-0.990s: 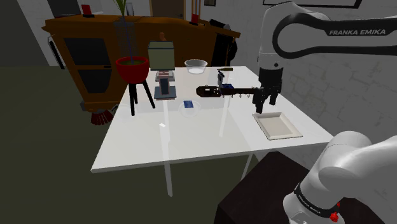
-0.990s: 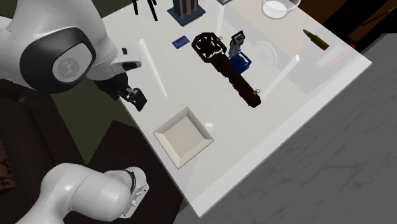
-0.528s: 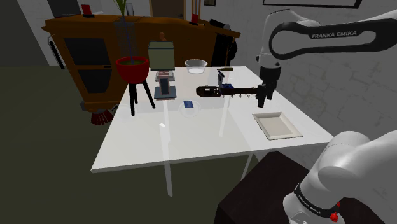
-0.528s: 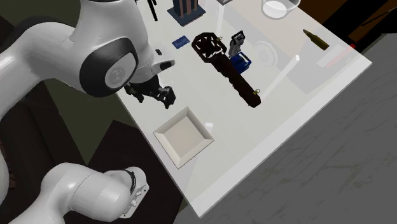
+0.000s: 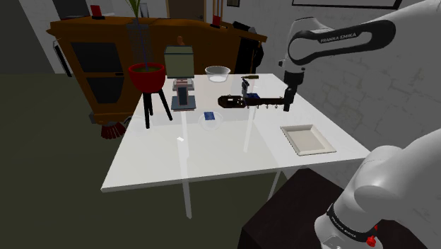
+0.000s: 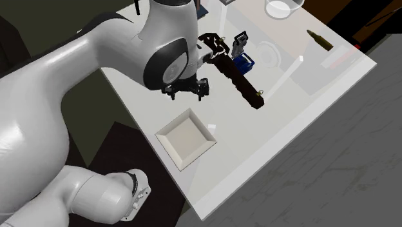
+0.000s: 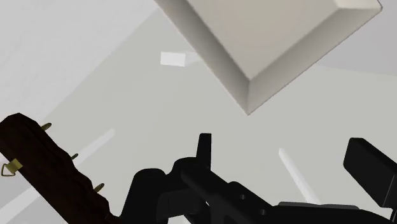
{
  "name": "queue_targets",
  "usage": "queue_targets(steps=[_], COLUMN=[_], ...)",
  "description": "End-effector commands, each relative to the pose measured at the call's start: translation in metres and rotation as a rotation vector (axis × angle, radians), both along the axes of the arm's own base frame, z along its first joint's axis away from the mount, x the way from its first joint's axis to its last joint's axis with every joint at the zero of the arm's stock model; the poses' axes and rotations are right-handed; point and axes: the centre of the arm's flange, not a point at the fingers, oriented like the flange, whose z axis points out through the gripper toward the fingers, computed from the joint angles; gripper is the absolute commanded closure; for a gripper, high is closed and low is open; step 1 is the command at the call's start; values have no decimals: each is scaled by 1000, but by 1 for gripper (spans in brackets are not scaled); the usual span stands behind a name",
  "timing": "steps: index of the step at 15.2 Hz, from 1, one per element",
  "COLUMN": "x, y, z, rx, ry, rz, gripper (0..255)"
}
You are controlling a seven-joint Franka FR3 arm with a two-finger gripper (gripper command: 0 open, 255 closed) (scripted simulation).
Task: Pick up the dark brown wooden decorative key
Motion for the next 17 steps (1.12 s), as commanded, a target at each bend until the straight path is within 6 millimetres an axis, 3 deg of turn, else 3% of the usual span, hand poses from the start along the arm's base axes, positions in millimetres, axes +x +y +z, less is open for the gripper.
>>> queue_targets(steps=[1,9,17], x=[17,95,185], y=[-19,-81,-125], z=[-10,-32,-54], rx=[4,30,56], ry=[-8,-40,-72], rz=[56,263,470], gripper=[0,0,0])
